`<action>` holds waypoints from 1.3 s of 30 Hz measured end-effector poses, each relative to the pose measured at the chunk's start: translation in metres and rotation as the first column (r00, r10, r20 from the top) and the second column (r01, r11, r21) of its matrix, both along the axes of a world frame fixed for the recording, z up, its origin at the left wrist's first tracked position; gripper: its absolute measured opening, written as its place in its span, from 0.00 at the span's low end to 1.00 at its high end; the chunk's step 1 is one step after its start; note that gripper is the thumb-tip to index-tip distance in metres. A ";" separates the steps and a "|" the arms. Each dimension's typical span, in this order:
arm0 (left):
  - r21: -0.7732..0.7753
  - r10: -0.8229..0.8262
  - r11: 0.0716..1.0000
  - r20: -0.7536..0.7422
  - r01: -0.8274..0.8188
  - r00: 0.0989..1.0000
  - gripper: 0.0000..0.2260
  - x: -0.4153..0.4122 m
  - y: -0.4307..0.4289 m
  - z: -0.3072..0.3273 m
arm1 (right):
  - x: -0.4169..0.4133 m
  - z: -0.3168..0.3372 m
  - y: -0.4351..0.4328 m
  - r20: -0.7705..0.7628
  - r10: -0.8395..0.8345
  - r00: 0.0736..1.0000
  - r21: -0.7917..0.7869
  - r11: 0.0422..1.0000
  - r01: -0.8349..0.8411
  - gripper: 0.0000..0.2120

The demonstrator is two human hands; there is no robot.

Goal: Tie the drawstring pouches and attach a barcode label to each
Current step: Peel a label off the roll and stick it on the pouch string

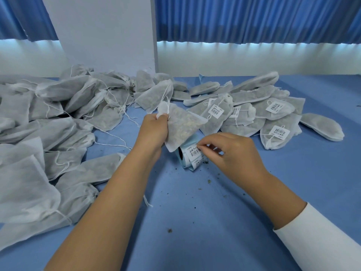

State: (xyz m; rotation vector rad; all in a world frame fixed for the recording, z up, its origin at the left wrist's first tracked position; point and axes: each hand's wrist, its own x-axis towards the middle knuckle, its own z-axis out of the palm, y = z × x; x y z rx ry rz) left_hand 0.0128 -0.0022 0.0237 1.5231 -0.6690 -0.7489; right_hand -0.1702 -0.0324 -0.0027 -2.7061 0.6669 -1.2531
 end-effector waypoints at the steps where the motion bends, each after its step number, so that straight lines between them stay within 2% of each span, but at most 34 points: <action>1: 0.003 0.001 1.000 0.009 -0.001 1.000 0.13 0.000 0.000 0.000 | 0.000 0.000 0.000 -0.009 0.012 1.000 0.017 1.000 -0.012 0.02; 6: 0.027 0.022 0.999 0.071 -0.024 0.997 0.12 0.001 -0.003 -0.002 | -0.003 0.002 -0.003 0.105 0.138 0.985 0.309 0.937 -0.165 0.02; 12: 0.027 0.013 0.999 0.196 -0.018 0.981 0.10 -0.002 -0.006 -0.007 | -0.004 0.008 0.003 0.203 0.222 0.954 0.492 0.819 -0.295 0.01; 15: 0.035 0.013 0.999 0.199 -0.020 0.980 0.08 -0.003 -0.005 -0.006 | -0.007 0.013 0.003 0.315 0.244 0.917 0.560 0.733 -0.387 0.05; 19: -0.012 0.010 1.000 0.176 -0.008 0.984 0.08 -0.006 -0.001 -0.004 | -0.010 0.022 0.000 0.570 0.149 0.808 0.617 0.572 -0.541 0.08; 21: -0.082 0.006 0.997 0.165 0.008 0.986 0.03 -0.007 0.002 -0.003 | -0.010 0.024 -0.002 0.667 0.081 0.741 0.621 0.489 -0.612 0.09; 26: -0.247 -0.119 0.955 0.202 0.168 0.972 0.02 -0.014 0.007 0.003 | -0.003 0.028 -0.004 0.777 -0.026 0.629 0.599 0.337 -0.726 0.04; 28: -0.260 -0.202 0.933 0.192 0.248 0.960 0.04 -0.017 0.008 0.005 | -0.001 0.028 -0.005 0.790 -0.058 0.611 0.593 0.326 -0.736 0.04; 31: -0.202 -0.324 0.910 0.203 0.363 0.924 0.10 -0.019 0.011 0.003 | 0.001 0.028 -0.007 0.787 -0.102 0.609 0.605 0.321 -0.728 0.02; 33: -0.166 -0.352 0.908 0.192 0.384 0.916 0.14 -0.020 0.012 0.003 | 0.001 0.028 -0.008 0.776 -0.112 0.620 0.618 0.327 -0.715 0.03; 39: -0.136 -0.413 0.891 0.148 0.432 0.899 0.14 -0.020 0.014 0.001 | -0.001 0.028 -0.008 0.703 -0.147 0.695 0.677 0.434 -0.594 0.07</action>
